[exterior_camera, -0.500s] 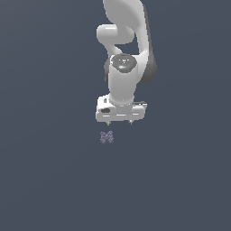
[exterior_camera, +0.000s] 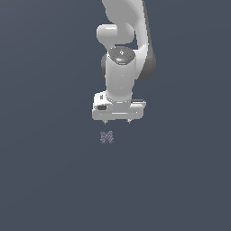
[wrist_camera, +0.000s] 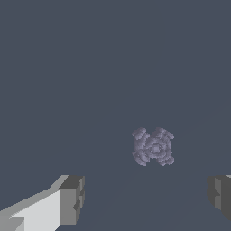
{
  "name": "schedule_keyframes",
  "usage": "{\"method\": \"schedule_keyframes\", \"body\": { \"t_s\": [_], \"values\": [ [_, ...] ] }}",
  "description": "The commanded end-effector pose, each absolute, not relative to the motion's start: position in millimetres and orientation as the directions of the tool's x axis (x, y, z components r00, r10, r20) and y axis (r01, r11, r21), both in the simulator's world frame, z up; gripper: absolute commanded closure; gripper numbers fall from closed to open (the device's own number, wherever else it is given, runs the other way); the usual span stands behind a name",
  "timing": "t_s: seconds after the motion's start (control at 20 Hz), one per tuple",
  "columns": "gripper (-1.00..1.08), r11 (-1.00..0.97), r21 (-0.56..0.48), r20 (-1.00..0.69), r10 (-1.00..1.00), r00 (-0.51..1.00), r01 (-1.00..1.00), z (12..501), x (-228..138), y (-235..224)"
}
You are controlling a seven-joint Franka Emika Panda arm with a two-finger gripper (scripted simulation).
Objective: Pick up the object and move it to a goal position.
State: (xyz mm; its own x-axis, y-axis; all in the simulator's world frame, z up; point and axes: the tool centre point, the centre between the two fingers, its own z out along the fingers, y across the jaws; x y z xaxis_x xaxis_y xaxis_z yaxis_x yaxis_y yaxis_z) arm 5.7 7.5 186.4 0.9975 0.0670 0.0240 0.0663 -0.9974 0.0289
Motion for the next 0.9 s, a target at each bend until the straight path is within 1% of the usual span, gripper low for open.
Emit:
{"method": "schedule_keyframes", "body": {
  "t_s": [0.0, 0.35, 0.85],
  "values": [
    [-0.92, -0.997, 0.032, 0.029, 0.064, 0.997, 0.063, 191.8, 7.7, 6.2],
    [-0.92, -0.997, 0.027, 0.024, 0.066, 0.998, 0.066, 176.2, 7.6, -0.7],
    [-0.92, -0.998, 0.006, 0.005, 0.069, 0.998, 0.069, 107.8, 3.9, -36.6]
  ]
}}
